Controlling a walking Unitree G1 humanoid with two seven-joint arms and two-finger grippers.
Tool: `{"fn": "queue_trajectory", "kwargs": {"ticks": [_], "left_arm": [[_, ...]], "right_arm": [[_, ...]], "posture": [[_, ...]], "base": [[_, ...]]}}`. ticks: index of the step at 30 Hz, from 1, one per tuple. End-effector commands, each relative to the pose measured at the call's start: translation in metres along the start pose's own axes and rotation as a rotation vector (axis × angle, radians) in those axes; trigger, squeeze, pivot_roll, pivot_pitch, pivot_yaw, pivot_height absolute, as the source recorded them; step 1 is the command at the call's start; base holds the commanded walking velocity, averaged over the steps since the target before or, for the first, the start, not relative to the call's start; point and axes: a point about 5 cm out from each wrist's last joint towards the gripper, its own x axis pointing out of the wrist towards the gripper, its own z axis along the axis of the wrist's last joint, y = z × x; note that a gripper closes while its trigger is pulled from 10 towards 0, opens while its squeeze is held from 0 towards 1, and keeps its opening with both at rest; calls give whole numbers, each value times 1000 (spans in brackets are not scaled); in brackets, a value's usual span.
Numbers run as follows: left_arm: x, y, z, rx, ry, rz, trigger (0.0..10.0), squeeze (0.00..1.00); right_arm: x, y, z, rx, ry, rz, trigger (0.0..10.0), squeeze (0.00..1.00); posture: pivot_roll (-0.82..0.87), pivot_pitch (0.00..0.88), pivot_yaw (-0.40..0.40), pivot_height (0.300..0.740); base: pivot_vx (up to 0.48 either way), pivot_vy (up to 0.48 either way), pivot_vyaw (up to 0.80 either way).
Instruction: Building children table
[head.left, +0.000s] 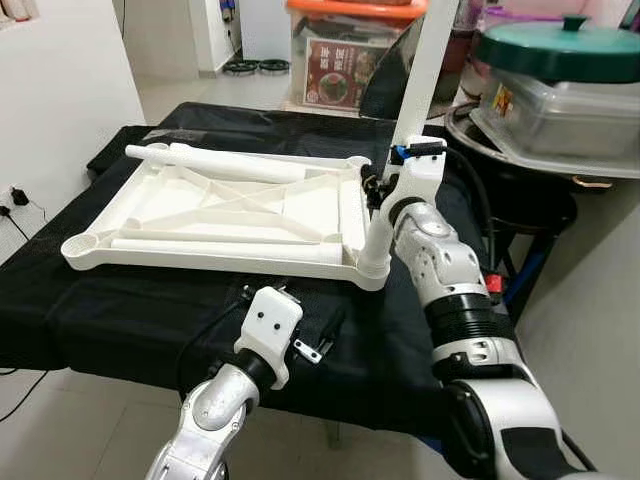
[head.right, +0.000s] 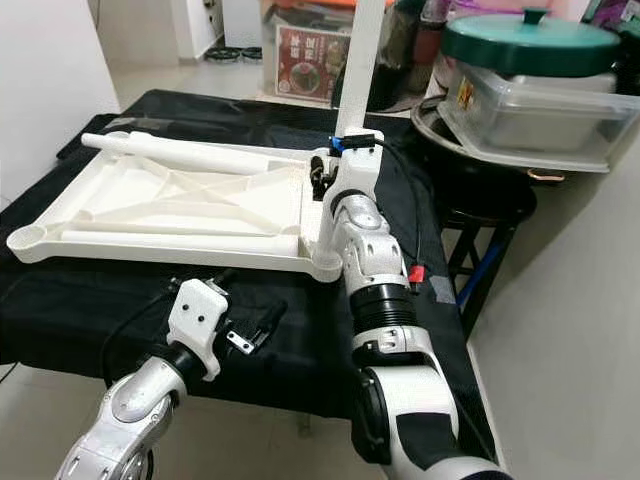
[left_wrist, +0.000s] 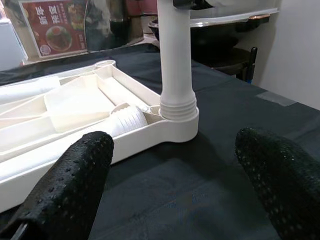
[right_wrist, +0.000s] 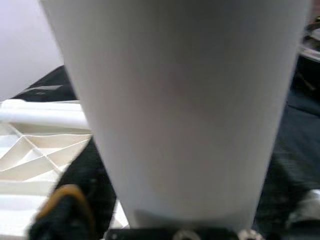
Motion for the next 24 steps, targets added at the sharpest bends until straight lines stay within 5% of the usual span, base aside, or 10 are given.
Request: {"fn": "queue_trajectory", "kwargs": {"ticks": [1, 4, 5, 7, 11, 12, 13, 16, 24], "left_arm": [[0, -3, -5, -8, 22, 1, 10000, 0], [0, -3, -5, -9, 22, 1, 10000, 0], [0, -2, -5, -9, 22, 3, 10000, 0], [-1, -2, -5, -8, 23, 4, 10000, 0], [-1, -2, -5, -8, 23, 4, 10000, 0], [-1, -2, -5, -7, 23, 4, 10000, 0], [-1, -2, -5, -7, 23, 4, 10000, 0], [0, -2, -5, -11, 21, -2, 10000, 0], [-6, -11, -5, -60, 31, -81, 10000, 0]], "right_arm": [[3, -4, 2, 15, 23, 70, 10000, 1000], [4, -6, 4, 15, 25, 110, 10000, 1000], [4, -11, 5, 14, 71, 305, 10000, 1000], [-1, -16, 5, -22, 112, 507, 10000, 1000], [-3, -18, 5, -39, 121, 558, 10000, 1000], [-8, -22, 6, -48, 138, 656, 10000, 0], [-8, -22, 6, -48, 138, 656, 10000, 0], [-22, -37, 10, -57, 149, 906, 10000, 0], [-30, -49, 20, -11, 162, 1096, 10000, 0]], "posture": [[138, 67, -85, 740], [138, 68, -85, 740], [140, 68, -86, 740], [140, 69, -90, 740], [140, 69, -90, 740], [140, 70, -85, 740], [140, 70, -85, 740], [144, 73, -84, 740], [153, 79, -83, 740]], "base": [[0, 0, 0], [0, 0, 0], [0, 0, 0], [0, 0, 0], [0, 0, 0], [0, 0, 0], [0, 0, 0], [0, 0, 0], [0, 0, 0]]}}
